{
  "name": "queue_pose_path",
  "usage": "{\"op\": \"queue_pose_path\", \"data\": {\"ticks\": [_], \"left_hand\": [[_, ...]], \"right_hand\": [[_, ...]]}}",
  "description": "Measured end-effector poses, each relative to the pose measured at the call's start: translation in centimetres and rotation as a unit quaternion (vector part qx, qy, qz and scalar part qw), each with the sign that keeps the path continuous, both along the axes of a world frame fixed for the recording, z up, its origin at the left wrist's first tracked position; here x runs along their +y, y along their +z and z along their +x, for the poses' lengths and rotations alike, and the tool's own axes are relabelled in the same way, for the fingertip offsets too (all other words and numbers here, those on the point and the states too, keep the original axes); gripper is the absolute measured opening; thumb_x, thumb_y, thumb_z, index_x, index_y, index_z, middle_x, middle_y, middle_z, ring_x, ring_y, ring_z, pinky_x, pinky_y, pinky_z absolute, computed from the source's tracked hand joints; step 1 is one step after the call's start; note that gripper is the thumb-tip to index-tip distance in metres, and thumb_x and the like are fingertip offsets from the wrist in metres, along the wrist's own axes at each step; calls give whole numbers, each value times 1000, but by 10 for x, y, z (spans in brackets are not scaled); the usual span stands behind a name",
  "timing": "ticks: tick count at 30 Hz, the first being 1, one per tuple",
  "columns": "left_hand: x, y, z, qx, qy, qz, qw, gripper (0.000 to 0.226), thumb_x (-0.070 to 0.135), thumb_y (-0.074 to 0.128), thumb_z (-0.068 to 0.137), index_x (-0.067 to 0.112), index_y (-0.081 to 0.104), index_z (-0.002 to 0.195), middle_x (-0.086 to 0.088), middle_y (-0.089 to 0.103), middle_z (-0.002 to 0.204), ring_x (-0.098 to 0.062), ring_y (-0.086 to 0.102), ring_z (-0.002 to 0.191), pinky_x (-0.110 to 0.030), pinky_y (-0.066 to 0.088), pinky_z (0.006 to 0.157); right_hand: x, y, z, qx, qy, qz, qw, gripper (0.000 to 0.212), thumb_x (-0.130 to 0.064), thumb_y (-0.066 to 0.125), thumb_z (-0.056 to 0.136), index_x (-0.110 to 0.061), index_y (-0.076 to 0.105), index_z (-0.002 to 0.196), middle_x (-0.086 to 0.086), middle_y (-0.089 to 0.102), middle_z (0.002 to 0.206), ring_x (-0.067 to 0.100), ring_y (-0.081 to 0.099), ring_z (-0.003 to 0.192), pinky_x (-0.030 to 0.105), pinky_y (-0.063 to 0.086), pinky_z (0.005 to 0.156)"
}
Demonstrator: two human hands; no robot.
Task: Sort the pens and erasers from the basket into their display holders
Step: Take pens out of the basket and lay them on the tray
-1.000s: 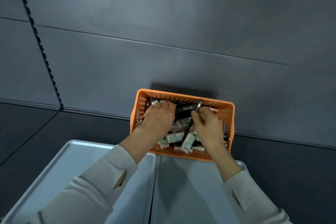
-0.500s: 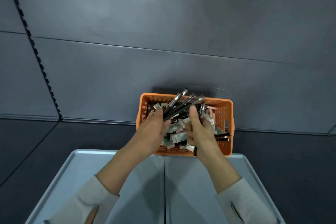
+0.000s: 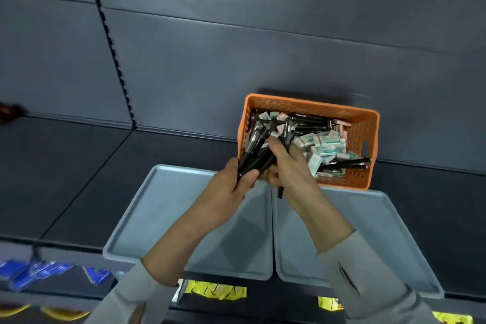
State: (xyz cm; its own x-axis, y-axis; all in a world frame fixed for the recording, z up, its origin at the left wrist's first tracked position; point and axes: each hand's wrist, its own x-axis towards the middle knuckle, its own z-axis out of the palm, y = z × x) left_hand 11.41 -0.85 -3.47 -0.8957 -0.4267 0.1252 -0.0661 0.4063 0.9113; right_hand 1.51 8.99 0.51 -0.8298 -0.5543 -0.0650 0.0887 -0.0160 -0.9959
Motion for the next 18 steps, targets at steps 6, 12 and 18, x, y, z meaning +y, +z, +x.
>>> {"op": "queue_pose_path", "data": {"ticks": [6, 12, 18], "left_hand": [[-33, -36, 71, -67, 80, -60, 993, 22, 34, 47, 99, 15, 45, 89, -1, 58, 66, -16, 51, 53, -35, 42, 56], [-65, -58, 96, -258, 179, -272, 910, 17, 28, 41, 102, 13, 37, 94, -6, 56, 83, -30, 57, 85, -34, 38, 70], [-61, -62, 75, -237, 192, -389, 869, 34, 37, 54, 95, 4, 64, 101, -16, 60, 100, -38, 54, 94, -43, 45, 84]], "right_hand": [[-35, -37, 44, 61, 69, 77, 993, 29, -35, 48, 102, -21, 41, 77, -11, 34, 48, 8, 34, 42, 25, 30, 45], [-80, -77, 59, 52, 141, 280, 948, 32, -44, 43, 100, -17, 47, 84, 1, 47, 64, 19, 51, 52, 34, 45, 61], [-81, -77, 53, 158, 116, 359, 913, 37, -33, 44, 101, -3, 44, 123, 17, 56, 112, 33, 61, 95, 42, 54, 79]]}}
